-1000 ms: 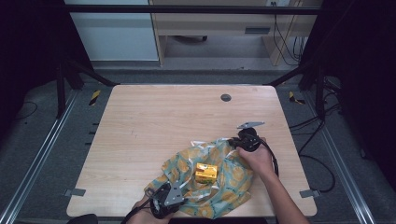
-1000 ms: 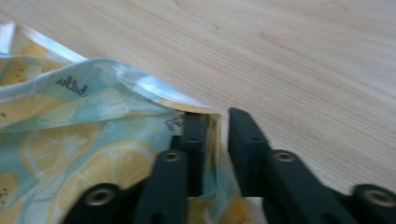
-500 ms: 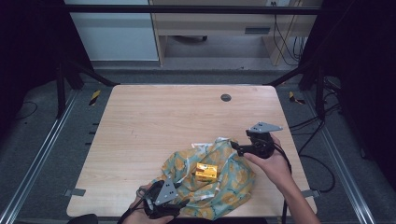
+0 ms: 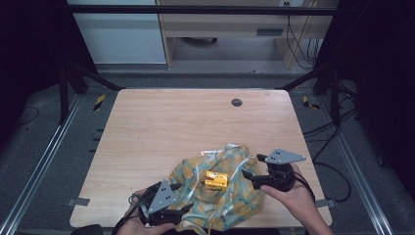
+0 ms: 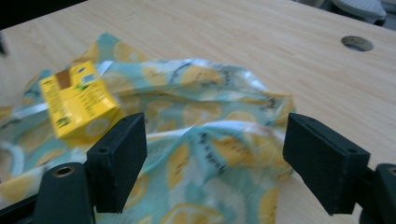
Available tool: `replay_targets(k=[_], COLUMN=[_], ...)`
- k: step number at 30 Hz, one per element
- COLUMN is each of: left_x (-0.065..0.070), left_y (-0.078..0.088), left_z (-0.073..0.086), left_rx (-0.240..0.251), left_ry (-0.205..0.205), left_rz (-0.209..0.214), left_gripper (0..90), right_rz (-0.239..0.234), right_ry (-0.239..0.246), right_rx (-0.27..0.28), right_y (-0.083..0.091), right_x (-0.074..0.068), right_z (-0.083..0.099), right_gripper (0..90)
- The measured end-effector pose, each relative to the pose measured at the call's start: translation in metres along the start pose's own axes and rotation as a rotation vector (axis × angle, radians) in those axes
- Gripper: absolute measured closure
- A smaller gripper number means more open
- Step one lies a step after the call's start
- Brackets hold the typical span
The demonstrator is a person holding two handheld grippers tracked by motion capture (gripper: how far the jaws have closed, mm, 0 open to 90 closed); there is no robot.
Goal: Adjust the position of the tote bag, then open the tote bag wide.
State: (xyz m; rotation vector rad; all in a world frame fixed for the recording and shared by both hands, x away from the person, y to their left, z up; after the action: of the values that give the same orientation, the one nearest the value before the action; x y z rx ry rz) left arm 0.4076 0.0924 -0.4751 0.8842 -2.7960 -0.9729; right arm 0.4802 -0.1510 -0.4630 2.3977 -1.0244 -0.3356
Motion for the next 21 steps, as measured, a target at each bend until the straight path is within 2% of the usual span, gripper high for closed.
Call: replay_targets(k=[4,6,8,10,12,14,15,16,19,21], left_x=[-0.020,-0.028,-0.033,-0.037,-0.045,-0.053,-0.056,-0.057,-0.061,-0.062], left_y=[-0.004,-0.010,-0.020,-0.034,-0.048,-0.061,-0.066,-0.070,-0.075,-0.076], left_z=[-0.003,-0.003,0.000,0.006,0.012,0.019,0.022,0.025,0.032,0.034], left_rx=[-0.005,-0.007,-0.041,-0.087,-0.124,-0.167,-0.179,-0.177,-0.190,-0.191], left_ry=[0.007,0.023,0.030,0.033,0.020,0.010,0.019,0.033,0.040,0.043], left_rz=[-0.072,-0.079,-0.076,-0.056,-0.087,-0.114,-0.110,-0.097,-0.090,-0.090], left_gripper=[33.0,33.2,33.2,33.5,34.4,34.3,35.1,40.6,59.6,67.4], right_rz=[-0.030,-0.043,-0.052,-0.067,-0.069,-0.048,-0.039,-0.043,-0.049,-0.060], right_ry=[0.015,0.022,0.033,0.046,0.054,0.059,0.069,0.071,0.089,0.094], right_rx=[-0.010,-0.019,-0.031,-0.039,-0.067,-0.122,-0.136,-0.148,-0.179,-0.185], right_y=[0.003,0.001,-0.002,-0.006,-0.012,-0.020,-0.024,-0.025,-0.026,-0.025], right_x=[-0.011,-0.016,-0.019,-0.023,-0.024,-0.022,-0.020,-0.020,-0.019,-0.019], right_z=[0.011,0.016,0.020,0.023,0.028,0.038,0.042,0.047,0.058,0.062], right_gripper=[21.1,20.9,20.2,19.6,19.4,20.5,24.8,30.4,57.0,70.6])
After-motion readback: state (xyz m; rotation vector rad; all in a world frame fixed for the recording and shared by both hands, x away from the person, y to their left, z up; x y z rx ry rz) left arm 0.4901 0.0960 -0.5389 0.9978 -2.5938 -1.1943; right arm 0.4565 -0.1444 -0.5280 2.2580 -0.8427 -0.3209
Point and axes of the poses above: each handheld gripper's, and its own axes: y roughly backward along the jaws, z roughly out of its underside, x roughly to its right, the point moved 9 cm from there along -y, roughly forward along the jaws, and after that the axes turned 1 degree about -x, right-handed, at the moved point
